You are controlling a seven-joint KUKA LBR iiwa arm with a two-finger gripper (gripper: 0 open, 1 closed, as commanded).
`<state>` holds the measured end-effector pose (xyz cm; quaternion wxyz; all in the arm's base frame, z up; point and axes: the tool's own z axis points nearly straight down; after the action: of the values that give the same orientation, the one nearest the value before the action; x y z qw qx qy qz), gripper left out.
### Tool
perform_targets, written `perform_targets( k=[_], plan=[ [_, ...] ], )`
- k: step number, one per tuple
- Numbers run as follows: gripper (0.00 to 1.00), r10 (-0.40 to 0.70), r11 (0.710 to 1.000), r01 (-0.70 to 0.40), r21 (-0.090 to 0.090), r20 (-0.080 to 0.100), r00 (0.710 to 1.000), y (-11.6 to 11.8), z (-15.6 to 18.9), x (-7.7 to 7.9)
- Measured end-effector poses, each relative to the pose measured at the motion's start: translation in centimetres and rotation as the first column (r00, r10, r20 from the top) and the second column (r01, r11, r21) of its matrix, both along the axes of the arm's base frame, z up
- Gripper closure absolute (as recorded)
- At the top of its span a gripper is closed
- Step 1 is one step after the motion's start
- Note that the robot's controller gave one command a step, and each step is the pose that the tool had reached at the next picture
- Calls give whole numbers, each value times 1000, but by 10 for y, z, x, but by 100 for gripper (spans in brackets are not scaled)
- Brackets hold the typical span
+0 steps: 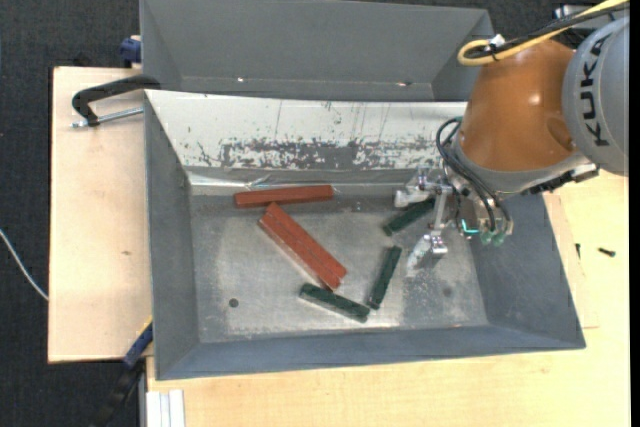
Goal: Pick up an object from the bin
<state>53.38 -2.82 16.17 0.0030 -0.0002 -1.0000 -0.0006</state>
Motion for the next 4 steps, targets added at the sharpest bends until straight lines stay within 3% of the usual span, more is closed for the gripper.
perform_targets(
  k=[1,2,3,4],
  plan=[
    [100,1,1000,-1,0,7,1000,0,4,1],
    [0,1,1000,-1,0,7,1000,0,4,1],
    [0,1,1000,-1,0,7,1000,0,4,1],
    [0,56,998,-56,-1,15,998,-4,-30,4]
  ],
)
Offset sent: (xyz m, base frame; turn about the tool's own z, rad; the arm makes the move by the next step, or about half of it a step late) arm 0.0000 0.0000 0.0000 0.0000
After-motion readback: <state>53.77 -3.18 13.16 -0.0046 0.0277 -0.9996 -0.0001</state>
